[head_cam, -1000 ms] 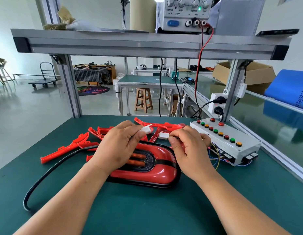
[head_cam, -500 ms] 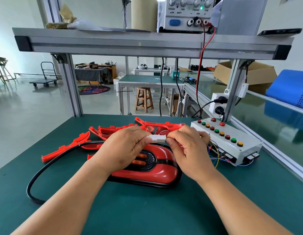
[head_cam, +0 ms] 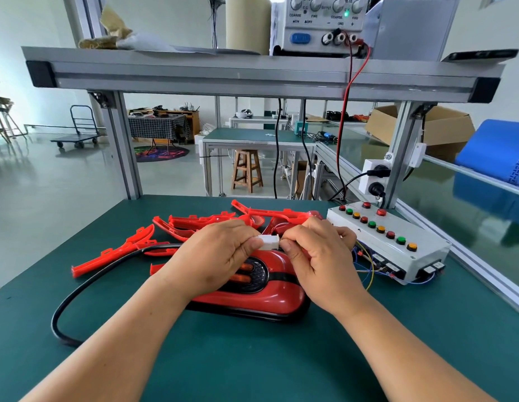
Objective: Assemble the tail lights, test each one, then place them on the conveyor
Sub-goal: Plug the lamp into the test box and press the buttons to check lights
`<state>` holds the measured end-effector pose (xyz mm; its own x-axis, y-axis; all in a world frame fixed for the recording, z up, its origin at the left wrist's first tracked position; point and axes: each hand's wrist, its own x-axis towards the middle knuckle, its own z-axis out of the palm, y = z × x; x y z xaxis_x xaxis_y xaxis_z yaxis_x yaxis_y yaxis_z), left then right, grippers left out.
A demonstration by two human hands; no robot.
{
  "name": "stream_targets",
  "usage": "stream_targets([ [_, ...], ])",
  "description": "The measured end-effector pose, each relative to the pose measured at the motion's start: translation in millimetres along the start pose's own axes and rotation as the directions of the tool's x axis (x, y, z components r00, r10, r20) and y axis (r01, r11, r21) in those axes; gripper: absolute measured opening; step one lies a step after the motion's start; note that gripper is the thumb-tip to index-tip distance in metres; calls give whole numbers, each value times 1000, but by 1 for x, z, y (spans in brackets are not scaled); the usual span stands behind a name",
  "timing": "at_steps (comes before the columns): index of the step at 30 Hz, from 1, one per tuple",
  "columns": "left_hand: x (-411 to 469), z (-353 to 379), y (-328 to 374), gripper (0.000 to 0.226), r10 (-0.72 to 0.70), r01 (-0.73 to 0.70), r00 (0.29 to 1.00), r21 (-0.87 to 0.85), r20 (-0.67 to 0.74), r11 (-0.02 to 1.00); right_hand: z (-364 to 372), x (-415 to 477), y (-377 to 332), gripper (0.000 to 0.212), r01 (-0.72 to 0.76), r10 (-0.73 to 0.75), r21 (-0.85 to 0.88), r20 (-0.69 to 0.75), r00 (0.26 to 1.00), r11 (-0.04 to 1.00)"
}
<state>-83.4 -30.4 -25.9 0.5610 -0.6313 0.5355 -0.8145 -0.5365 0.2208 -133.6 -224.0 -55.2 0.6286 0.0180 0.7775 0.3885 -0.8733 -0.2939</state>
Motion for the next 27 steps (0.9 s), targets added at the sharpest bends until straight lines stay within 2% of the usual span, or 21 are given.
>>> stream_targets([
  [6,-3,0,-5,48,-82,79,996,-105,-27,991,-3,1,3,33,-56,59,-34,87,994,998],
  [10,-4,-2,-11,21,-75,61,989,-114,-124,992,-2,2,6,30,-73,73,-5,96,993,997],
  [14,-4,-3,-8,10,-64,45,990,-146,-129,988,-3,1,5,32,-83,81,23,74,994,996],
  [19,-5,-2,-10,16,-62,47,993,-143,-99,989,-5,2,4,34,-55,55,4,42,998,998],
  [27,-6,-3,-13,14,-57,38,994,-187,-98,982,-4,2,1,32,-72,71,16,58,996,997],
])
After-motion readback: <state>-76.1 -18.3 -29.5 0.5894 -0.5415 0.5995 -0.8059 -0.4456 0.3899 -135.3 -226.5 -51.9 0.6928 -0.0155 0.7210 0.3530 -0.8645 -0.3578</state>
